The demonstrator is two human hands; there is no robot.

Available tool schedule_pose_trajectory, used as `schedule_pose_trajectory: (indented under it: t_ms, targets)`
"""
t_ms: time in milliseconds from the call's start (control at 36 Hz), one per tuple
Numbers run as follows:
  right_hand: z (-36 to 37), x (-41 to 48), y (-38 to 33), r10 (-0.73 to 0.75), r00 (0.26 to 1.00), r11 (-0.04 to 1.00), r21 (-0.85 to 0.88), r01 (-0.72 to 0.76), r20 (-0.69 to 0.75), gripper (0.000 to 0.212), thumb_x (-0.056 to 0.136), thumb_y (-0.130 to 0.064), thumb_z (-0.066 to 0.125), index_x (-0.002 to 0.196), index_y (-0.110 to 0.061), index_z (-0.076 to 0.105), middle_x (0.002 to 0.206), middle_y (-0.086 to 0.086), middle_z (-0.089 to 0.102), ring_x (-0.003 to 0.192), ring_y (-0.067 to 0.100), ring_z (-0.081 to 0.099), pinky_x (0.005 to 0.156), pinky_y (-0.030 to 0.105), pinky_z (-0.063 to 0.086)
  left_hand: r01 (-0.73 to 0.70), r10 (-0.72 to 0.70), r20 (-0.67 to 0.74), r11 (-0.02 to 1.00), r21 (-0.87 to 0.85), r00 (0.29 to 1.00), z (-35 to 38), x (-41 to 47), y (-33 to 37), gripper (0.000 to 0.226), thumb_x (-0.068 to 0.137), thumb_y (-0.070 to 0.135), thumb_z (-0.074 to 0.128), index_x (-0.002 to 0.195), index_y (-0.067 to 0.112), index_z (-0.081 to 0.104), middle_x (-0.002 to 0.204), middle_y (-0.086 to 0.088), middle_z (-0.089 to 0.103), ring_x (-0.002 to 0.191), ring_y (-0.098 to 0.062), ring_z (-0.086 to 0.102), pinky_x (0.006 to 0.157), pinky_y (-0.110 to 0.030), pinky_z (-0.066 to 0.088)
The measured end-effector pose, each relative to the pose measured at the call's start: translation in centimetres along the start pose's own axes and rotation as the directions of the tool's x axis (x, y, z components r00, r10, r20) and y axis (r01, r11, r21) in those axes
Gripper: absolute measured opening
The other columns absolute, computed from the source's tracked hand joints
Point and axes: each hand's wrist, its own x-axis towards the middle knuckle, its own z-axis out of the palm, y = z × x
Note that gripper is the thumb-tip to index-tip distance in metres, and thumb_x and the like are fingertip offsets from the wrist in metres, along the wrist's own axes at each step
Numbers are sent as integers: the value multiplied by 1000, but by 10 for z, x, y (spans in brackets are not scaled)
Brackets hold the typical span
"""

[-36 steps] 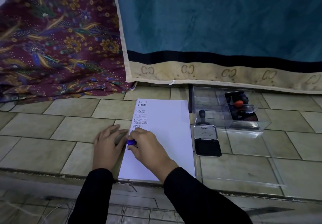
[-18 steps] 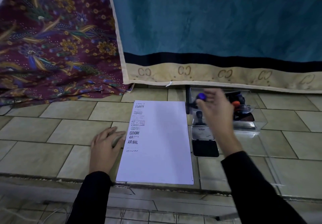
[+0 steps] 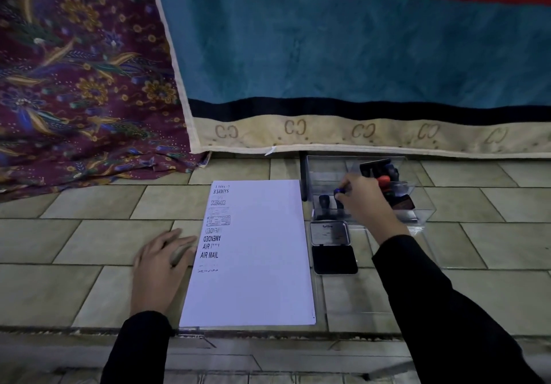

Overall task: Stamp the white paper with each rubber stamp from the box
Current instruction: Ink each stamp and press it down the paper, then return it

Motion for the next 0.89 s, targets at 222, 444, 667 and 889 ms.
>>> schedule_pose_trajectory:
  t_ms: [222,444,667,889]
  targets:
    - [5,8,6,49,994,995,-86,-41,102,5,84,-8,62,87,-6,66,89,14,66,83,27,60,70,26,44,-4,4,4,1000,7,1000,-2,0,5,17,89,36,65,105,34,71,130,8,58,127,-16,46,107,-44,26]
    - [0,11,8,8,1000,995,-104,-5,22,19,87,-6,54,96,-1,71,95,19,70,90,32,64,82,35,52,34,-34,-1,999,-6,999,-3,0,8,19,87,26,69,105,32,72,130,9,58,126,-18,47,107,-42,25]
    - [-31,35,32,127,950,956,-220,-194,-284,26,86,-16,60,99,7,61,105,28,58,96,40,56,79,44,51,38,-38,7,999,-6,999,-4,0,9,18,87,27,70,104,31,73,130,8,59,127,-17,47,108,-43,25]
    - [-40,49,38,344,927,890,-261,-373,-152,27,84,-29,66,82,-2,62,90,21,67,86,35,64,72,36,51,37,-37,17,999,9,999,-4,0,8,18,87,27,70,104,33,72,130,10,58,127,-15,46,108,-42,25]
